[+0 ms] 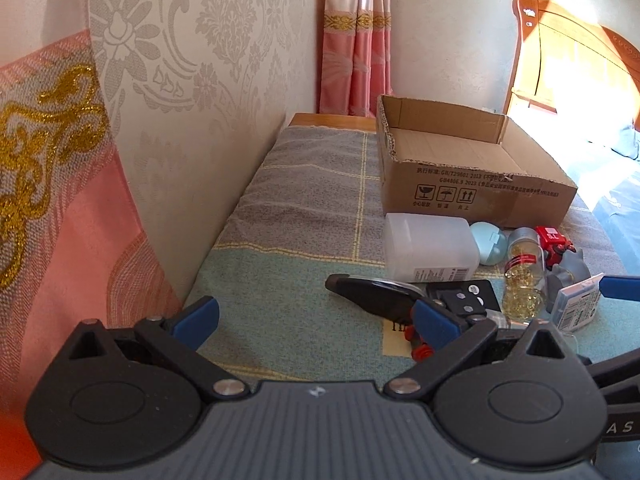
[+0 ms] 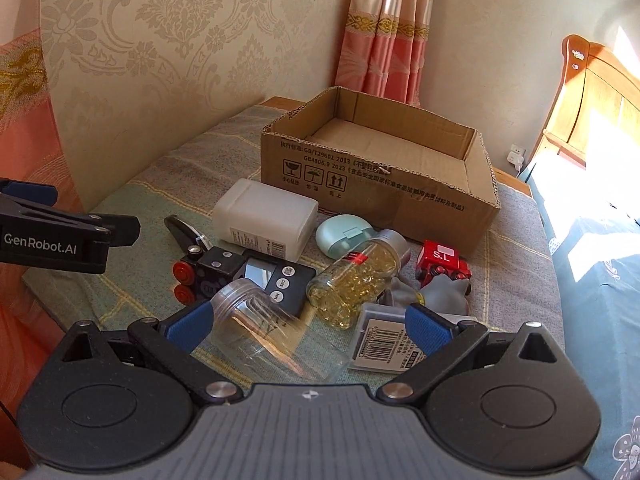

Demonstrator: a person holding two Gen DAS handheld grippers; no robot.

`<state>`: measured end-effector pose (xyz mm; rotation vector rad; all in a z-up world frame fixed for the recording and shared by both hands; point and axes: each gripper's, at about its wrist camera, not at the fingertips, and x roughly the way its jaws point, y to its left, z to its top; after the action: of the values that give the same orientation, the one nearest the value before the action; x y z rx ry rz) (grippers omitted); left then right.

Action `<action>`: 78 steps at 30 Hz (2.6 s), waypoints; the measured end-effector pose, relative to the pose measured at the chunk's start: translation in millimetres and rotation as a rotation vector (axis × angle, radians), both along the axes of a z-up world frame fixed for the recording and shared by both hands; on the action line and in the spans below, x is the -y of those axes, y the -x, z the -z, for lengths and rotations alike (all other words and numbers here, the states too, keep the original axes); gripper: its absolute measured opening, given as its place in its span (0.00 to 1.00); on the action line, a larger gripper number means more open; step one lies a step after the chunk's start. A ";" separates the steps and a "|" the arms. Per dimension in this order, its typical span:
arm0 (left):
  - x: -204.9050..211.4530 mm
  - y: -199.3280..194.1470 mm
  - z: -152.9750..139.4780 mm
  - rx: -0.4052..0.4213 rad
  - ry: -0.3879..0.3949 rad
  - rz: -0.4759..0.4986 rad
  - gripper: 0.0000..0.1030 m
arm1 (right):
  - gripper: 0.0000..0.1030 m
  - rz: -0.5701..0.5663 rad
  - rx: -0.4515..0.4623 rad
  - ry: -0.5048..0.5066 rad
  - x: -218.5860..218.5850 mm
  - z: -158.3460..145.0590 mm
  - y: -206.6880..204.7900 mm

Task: Organize rigid objects
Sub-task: 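Reach the left tool to the black-red toy cube while the right tool approaches the clear jar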

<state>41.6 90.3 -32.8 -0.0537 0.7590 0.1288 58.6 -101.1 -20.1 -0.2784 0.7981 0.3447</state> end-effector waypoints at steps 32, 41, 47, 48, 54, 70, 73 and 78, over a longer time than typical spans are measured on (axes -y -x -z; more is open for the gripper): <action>27.7 -4.4 2.6 -0.014 -0.017 0.091 1.00 | 1.00 0.159 -0.007 0.050 53.6 30.8 18.9; 52.3 -44.1 18.2 -0.010 -0.096 0.112 1.00 | 1.00 0.130 -0.027 0.021 72.3 34.1 26.0; 56.0 -53.4 33.5 -0.072 -0.114 0.137 1.00 | 1.00 0.120 -0.034 -0.003 78.1 32.8 27.0; 55.4 -49.6 34.0 -0.078 -0.105 0.147 1.00 | 1.00 0.116 -0.035 -0.003 78.7 32.9 26.6; 58.4 -22.1 28.5 -0.075 -0.096 0.229 1.00 | 1.00 0.085 -0.050 -0.002 80.7 38.3 26.2; 68.7 1.4 54.6 -0.134 -0.067 0.399 0.99 | 1.00 0.061 -0.120 -0.048 92.3 58.7 22.9; 59.6 2.0 58.6 -0.144 -0.084 0.366 1.00 | 1.00 0.055 -0.120 -0.045 91.7 58.9 21.8; 32.9 4.1 66.5 -0.151 -0.039 0.300 1.00 | 1.00 0.038 -0.113 -0.051 92.3 59.4 21.3</action>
<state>37.5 57.3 -99.3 0.1084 0.9065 -0.1391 37.3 -193.4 -79.5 -0.1974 0.9033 0.3468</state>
